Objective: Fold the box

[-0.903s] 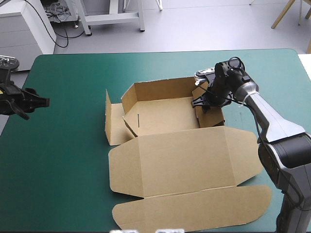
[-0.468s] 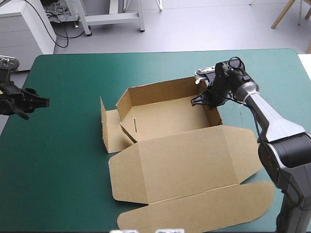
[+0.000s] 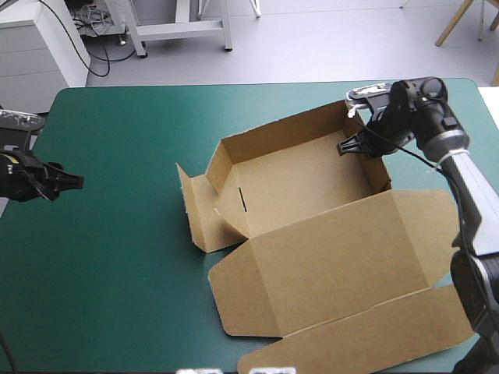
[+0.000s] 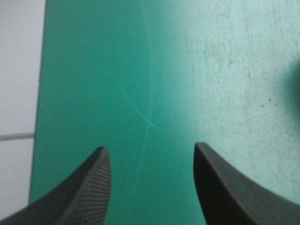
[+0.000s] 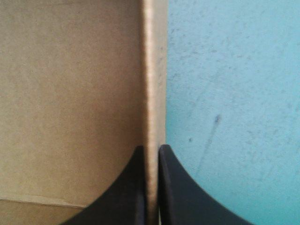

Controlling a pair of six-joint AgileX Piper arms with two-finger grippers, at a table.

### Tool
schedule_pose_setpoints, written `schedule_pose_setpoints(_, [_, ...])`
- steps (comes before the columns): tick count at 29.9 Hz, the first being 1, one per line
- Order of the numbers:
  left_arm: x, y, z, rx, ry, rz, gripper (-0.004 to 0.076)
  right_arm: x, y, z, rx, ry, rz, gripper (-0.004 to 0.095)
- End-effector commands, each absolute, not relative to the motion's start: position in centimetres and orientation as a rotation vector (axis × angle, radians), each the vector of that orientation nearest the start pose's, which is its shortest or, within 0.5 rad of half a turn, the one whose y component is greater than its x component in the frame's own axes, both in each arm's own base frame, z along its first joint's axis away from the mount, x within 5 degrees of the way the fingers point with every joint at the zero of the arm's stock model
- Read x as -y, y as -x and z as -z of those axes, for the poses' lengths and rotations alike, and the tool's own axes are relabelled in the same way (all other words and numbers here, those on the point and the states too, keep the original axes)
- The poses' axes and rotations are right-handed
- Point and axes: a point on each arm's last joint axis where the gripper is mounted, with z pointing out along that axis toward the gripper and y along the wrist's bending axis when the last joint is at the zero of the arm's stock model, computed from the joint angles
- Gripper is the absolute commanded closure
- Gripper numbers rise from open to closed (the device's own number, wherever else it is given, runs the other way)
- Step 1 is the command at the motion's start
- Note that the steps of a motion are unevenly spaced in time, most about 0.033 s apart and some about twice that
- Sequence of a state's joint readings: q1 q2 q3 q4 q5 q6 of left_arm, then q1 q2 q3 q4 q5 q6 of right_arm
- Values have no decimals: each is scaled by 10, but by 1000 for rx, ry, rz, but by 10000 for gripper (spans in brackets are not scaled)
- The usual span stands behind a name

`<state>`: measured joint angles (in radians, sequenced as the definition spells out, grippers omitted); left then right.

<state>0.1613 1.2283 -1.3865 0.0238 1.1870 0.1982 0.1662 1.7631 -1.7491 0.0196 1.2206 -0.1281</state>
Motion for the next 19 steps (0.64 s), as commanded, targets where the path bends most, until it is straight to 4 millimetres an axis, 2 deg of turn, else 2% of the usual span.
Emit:
schedule_pose_setpoints(1, [-45, -247, -384, -2505, 0, -69, 360, -54, -345, -404, -2515, 395, -130, 927])
schedule_pose_setpoints(7, [-44, -270, -318, -2570, 9, 218, 360, -45, -323, -432, -2408, 410, -246, 928])
schedule_pose_setpoints(11, [-42, -279, -287, -2590, 3, 297, 360, -35, -313, -444, -2366, 399, -249, 927])
schedule_pose_setpoints(15, [-40, -287, -270, -2609, 15, 365, 360, -23, -304, -455, -2316, 390, -270, 928])
schedule_pose_setpoints(19, [-37, -294, -263, -2598, -5, 453, 360, -12, -297, -464, -2261, 369, -332, 928])
